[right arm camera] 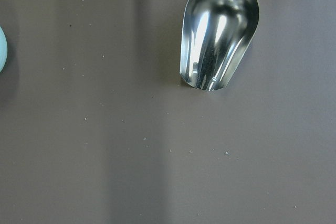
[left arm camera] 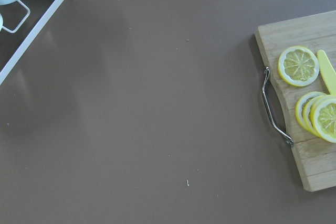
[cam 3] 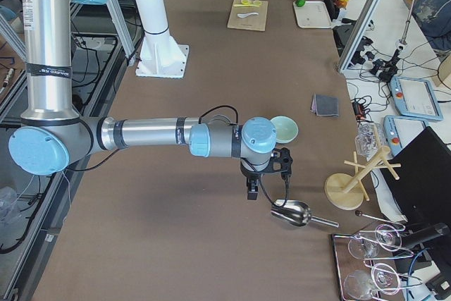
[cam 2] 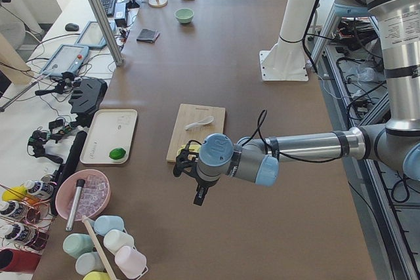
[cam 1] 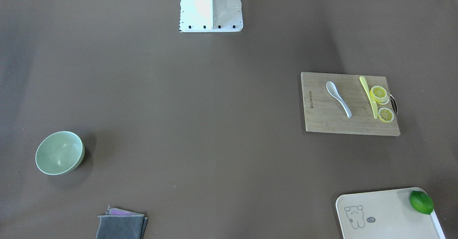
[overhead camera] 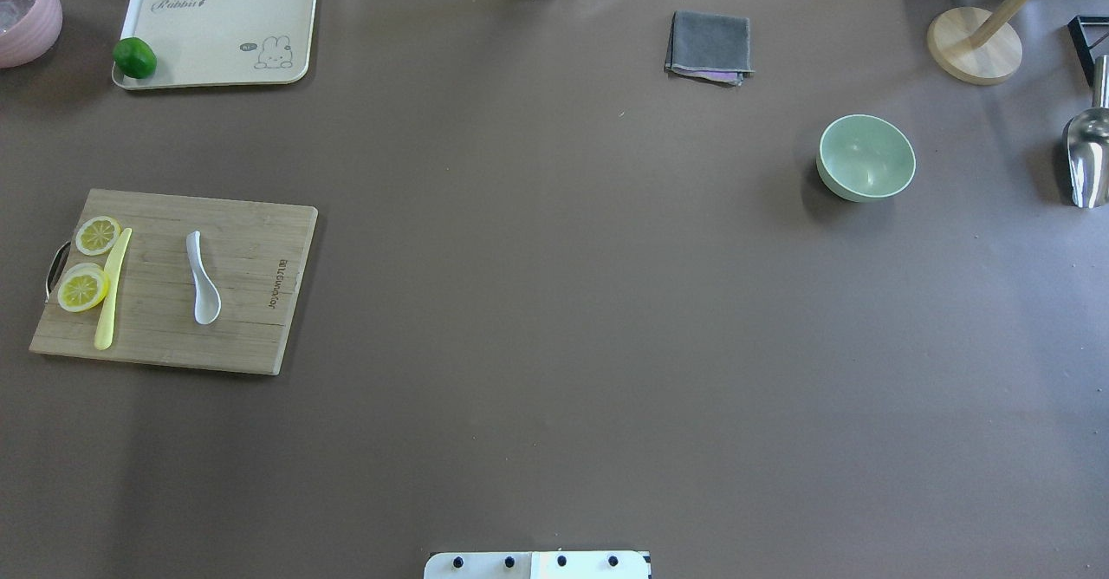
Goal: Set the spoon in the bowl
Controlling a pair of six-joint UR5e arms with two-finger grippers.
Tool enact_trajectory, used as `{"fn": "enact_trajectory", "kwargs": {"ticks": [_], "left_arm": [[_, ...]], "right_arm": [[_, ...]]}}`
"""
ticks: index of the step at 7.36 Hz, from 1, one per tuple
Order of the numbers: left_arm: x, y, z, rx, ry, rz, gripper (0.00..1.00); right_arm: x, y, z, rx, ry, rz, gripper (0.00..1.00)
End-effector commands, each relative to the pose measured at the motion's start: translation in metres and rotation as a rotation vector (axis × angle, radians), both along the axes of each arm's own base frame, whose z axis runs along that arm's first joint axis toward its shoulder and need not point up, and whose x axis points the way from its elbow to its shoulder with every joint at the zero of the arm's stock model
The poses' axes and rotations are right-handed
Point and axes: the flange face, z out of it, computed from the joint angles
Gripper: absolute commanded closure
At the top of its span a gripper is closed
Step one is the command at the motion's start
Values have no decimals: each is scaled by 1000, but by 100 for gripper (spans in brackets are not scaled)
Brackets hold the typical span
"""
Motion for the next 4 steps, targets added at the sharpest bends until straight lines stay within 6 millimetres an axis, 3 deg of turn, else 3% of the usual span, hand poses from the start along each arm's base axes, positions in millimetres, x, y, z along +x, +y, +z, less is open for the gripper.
{"fn": "enact_trajectory", "kwargs": {"ticks": [1,4], "left_arm": [[-2,1,-6,-6,3,-5,2],[-2,3,-6,-8,5,-5,2]], "right_arm": [[0,-1,-1,7,5,-3,0],[0,2,1,3,5,-2,0]]}}
